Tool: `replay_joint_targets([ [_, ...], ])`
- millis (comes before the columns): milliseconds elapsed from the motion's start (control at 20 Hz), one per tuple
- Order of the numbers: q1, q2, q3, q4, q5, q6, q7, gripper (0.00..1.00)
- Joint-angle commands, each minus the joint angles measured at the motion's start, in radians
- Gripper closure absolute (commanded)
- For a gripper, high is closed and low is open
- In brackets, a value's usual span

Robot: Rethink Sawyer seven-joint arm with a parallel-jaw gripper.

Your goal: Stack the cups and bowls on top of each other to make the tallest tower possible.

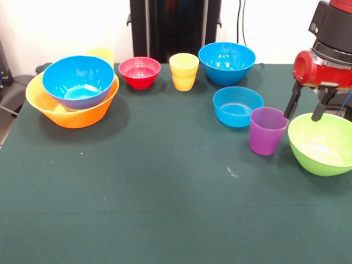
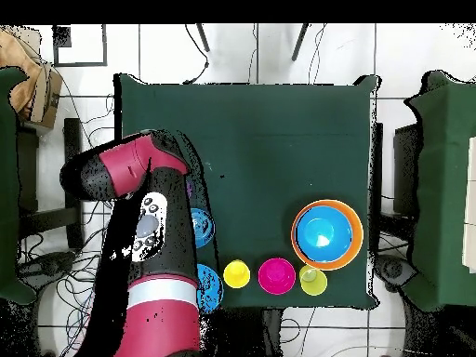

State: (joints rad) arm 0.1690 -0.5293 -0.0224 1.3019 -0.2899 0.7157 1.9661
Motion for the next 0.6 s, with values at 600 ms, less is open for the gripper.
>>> replay_joint_targets([
  [600,-0.046,0.086,0.091,-0.129,-0.046,0.072,-0.086,0.0],
])
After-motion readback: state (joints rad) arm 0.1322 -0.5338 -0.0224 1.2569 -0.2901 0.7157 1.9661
